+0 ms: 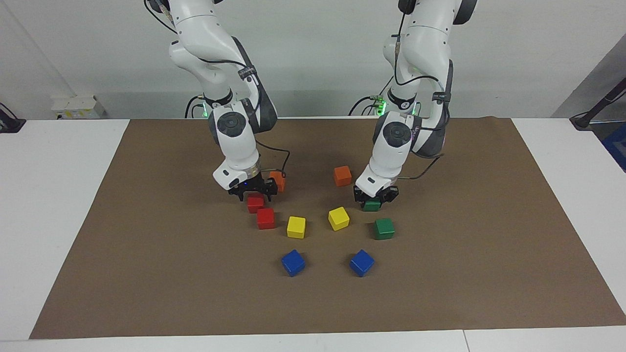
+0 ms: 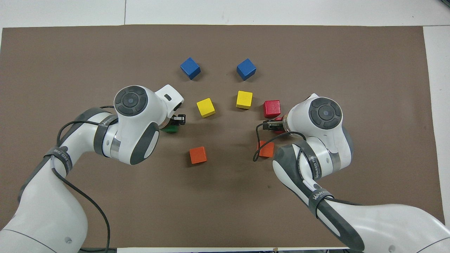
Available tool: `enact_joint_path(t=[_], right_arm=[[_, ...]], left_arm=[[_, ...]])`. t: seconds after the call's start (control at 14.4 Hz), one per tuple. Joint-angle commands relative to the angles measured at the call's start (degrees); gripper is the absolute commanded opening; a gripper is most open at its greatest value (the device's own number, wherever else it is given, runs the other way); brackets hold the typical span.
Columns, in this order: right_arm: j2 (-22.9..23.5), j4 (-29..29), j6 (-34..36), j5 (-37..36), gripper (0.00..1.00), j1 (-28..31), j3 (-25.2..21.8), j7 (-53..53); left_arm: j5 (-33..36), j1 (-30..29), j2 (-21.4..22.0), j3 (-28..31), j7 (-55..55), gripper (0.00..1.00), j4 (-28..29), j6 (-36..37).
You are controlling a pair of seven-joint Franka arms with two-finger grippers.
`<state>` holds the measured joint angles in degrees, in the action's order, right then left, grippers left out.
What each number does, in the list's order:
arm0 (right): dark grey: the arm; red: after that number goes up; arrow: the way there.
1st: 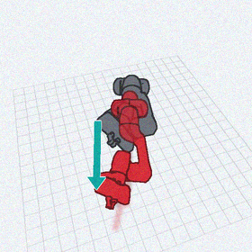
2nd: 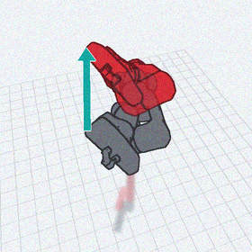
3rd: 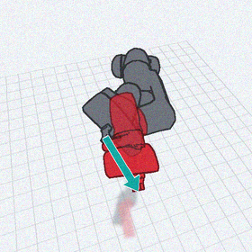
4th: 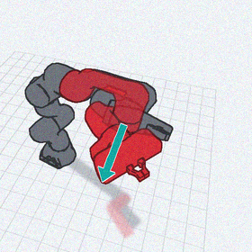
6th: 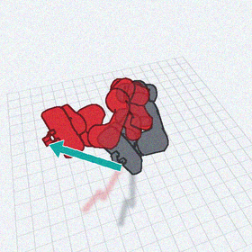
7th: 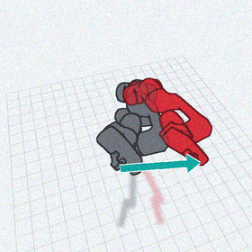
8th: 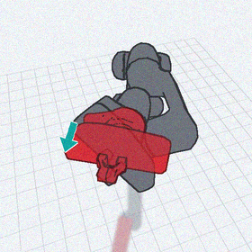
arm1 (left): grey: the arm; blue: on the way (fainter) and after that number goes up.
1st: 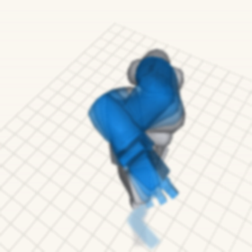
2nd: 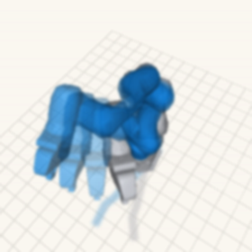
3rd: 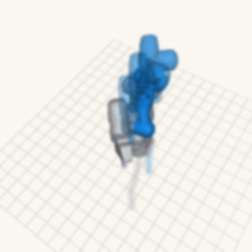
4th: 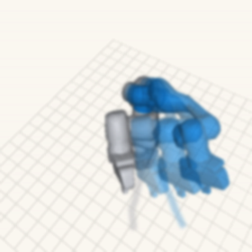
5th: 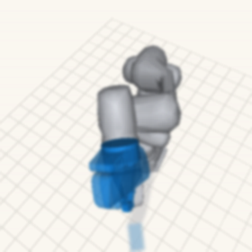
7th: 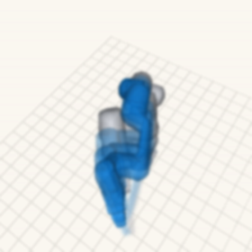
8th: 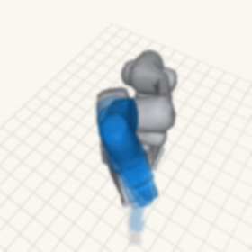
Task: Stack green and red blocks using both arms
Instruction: 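Carry the green cube outward with the left gripper while the right gripper carries red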
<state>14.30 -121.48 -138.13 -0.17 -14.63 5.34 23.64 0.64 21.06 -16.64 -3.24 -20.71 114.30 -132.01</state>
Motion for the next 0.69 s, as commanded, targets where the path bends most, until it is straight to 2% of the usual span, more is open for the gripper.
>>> enact_joint_path(t=[0.0,0.07,0.14,0.21,0.42,0.55,0.62], right_arm=[[0.20,0.37,-0.39,-0.09,0.64,-0.05,-0.15,-2.53],[0.20,0.89,0.14,-0.10,0.31,0.30,-0.24,-4.72],[0.29,1.86,1.62,-0.10,0.10,0.91,-0.24,-5.53],[0.29,4.13,4.86,-0.10,0.00,1.35,-0.24,-6.06],[-0.06,12.91,16.46,-0.10,0.00,2.76,-0.24,-6.85],[-0.76,16.35,20.17,-0.10,0.00,4.42,-0.33,-10.08],[-1.55,16.72,20.97,-0.10,0.00,7.04,-0.50,-13.76]], left_arm=[[1.21,-5.14,7.04,0.07,1.45,0.00,0.48,7.36],[1.21,-8.03,8.62,0.07,3.12,0.00,0.57,9.39],[1.21,-10.84,9.60,0.07,6.61,0.00,0.57,10.80],[1.21,-14.61,10.30,-0.01,11.35,0.00,0.66,12.03],[1.12,-24.90,10.92,-0.01,23.32,0.00,2.14,11.61],[1.03,-29.22,11.27,-0.01,29.82,0.00,2.76,11.34],[1.03,-31.15,11.54,-0.01,31.77,0.00,4.16,10.56]])
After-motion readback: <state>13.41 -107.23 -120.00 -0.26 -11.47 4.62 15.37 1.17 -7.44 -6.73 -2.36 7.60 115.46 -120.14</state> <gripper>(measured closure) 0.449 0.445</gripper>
